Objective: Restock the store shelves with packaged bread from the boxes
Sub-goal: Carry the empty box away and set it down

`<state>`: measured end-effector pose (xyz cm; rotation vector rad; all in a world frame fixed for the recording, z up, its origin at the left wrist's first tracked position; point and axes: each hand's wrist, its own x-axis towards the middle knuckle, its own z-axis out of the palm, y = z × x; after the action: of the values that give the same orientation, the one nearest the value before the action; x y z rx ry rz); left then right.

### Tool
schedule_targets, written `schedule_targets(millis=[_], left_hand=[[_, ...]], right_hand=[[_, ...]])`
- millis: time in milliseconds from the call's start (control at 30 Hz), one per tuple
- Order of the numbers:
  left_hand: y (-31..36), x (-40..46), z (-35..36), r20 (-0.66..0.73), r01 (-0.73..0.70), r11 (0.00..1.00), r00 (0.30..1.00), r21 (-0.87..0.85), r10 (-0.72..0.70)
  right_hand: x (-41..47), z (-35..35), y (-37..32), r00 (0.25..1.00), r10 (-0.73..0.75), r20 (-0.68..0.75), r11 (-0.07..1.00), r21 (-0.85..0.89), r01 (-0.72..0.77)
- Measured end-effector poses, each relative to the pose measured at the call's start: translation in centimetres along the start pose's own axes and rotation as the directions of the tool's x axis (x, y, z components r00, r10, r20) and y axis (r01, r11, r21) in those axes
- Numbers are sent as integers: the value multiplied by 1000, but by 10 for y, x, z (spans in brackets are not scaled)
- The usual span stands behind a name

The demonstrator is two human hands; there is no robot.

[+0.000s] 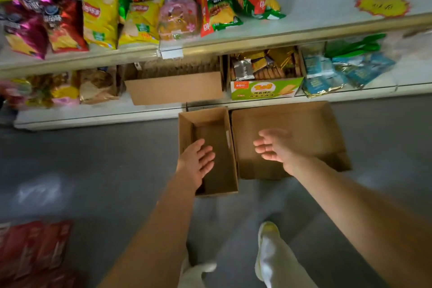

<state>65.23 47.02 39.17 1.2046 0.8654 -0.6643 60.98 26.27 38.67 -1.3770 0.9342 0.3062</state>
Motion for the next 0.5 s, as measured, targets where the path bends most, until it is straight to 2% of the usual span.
schedule_targets(millis=[133,300,400,500], left_hand=[[9,69,-36,-104,23,995,994,101,-13],[22,160,-88,-98,103,958,992,267,-80],[30,223,-115,-100,105,906,993,409,-70],[27,289,-136,-89,71,825,996,561,-25]], right_hand=[[45,41,30,996,73,-47,997,-2,-73],[93,98,73,972,178,-154,984,24,-177],[130,132,111,952,243,-186,969,12,-246],[171,159,154,946,198,-255,972,-76,-224]])
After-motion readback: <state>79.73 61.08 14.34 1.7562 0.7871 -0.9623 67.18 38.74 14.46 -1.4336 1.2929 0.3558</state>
